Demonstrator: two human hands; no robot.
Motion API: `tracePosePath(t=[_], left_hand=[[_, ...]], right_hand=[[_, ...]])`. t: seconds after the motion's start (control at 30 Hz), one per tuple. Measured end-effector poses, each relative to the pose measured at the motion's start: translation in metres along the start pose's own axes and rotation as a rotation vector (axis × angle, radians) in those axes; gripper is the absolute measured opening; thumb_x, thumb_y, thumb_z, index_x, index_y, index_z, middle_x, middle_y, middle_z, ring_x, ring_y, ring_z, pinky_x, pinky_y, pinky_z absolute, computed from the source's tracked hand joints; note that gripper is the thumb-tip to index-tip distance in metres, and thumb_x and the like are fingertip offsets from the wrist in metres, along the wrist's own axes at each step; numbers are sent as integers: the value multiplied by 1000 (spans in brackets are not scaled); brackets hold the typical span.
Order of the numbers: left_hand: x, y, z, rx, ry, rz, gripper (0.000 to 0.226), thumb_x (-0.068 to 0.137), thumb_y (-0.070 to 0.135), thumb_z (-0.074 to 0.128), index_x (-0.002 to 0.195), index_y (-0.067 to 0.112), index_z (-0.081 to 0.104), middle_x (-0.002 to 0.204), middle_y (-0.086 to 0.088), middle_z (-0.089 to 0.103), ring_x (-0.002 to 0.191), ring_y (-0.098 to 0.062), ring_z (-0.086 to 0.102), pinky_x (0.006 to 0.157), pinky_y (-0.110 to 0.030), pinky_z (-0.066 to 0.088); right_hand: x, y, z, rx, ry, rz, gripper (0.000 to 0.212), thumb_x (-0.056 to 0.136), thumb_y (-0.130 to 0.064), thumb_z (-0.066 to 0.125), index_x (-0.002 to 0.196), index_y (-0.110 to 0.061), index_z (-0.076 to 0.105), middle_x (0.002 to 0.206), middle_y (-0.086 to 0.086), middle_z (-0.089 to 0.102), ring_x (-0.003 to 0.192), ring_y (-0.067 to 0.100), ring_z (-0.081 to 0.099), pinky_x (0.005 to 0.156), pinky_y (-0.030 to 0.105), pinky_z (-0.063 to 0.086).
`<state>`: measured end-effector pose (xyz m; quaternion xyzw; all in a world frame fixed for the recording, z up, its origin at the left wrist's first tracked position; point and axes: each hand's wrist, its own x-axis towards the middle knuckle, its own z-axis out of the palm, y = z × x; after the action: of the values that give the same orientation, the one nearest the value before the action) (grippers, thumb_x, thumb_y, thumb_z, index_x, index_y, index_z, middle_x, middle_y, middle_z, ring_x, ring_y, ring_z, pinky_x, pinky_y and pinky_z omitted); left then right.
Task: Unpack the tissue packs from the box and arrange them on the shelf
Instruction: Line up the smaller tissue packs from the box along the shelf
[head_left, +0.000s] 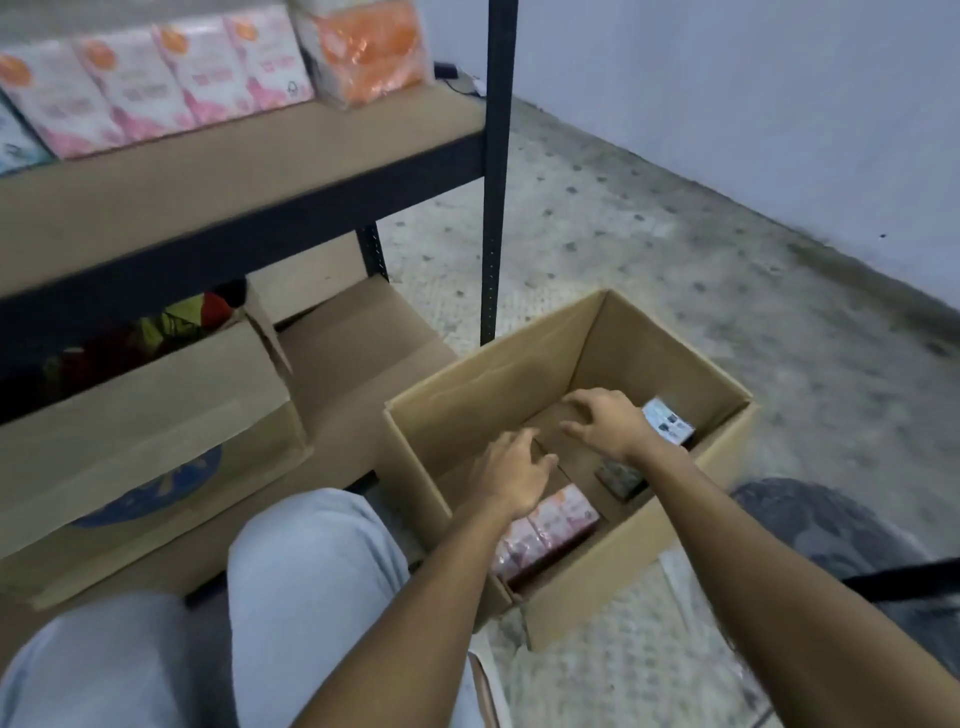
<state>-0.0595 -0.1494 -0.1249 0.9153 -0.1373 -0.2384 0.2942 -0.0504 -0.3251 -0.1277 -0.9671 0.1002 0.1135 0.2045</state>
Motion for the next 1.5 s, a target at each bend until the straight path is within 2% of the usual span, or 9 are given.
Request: tracePosePath(t=[0.13,0.27,0.43,0.63,0.87,1.03,1.2,1.33,1.5], left_hand=[[27,-9,32,26,-119,-36,55,95,46,46,145,25,36,151,-9,36,140,-27,30,111,-39,27],[51,-24,59,85,-226,-73,61,97,45,43,150,18,26,157,-12,24,145,-27,20,117,-39,18],[85,-46,85,156,-282,-56,62,93,45,51,146,17,33,148,-14,39,135,-31,37,111,-41,30],[108,-75,115,233,-412,-30,72,91,48,54,150,22,24,155,-7,30,141,-27,30,114,-40,26],[106,-96,149,189,-485,-82,83,76,60,63,147,35,26,150,-2,38,134,-27,39,107,-40,34],[106,-105,157,122,-492,-104,90,74,62,65,148,37,21,152,-1,34,136,-27,36,107,-46,34],[109,-108,162,2,-524,-120,85,74,54,68,146,38,25,146,1,44,126,-24,47,102,-43,41],[112,-106,162,-4,-499,-109,73,79,47,68,142,36,33,139,3,51,119,-23,52,98,-40,43],[115,-107,161,-30,-503,-125,74,72,53,67,137,40,37,136,4,54,117,-22,54,98,-43,45]], right_hand=[[19,33,8,-113,-59,44,52,84,-48,60,130,-26,51,141,1,46,132,25,36,103,47,38],[39,57,16,-254,-120,83,59,84,-49,59,137,-29,43,155,3,24,144,27,11,111,53,22],[54,82,30,-321,-191,182,65,82,-52,60,140,-33,38,157,8,13,145,33,0,114,60,9],[59,83,31,-465,-209,194,65,73,-46,70,132,-32,47,135,11,40,129,34,28,105,52,22],[53,94,29,-663,-290,76,56,69,-53,73,121,-38,56,126,0,56,124,26,28,99,48,22],[59,95,30,-553,-383,84,55,70,-42,77,120,-37,55,124,0,55,124,26,30,94,46,30],[66,89,30,-547,-402,128,50,74,-29,75,120,-35,57,124,6,52,125,28,32,96,50,33],[64,89,28,-531,-404,145,46,76,-28,72,120,-35,58,125,8,51,126,28,31,97,50,33],[57,86,17,-463,-377,177,48,76,-29,74,121,-34,59,123,10,53,124,30,37,96,49,35]])
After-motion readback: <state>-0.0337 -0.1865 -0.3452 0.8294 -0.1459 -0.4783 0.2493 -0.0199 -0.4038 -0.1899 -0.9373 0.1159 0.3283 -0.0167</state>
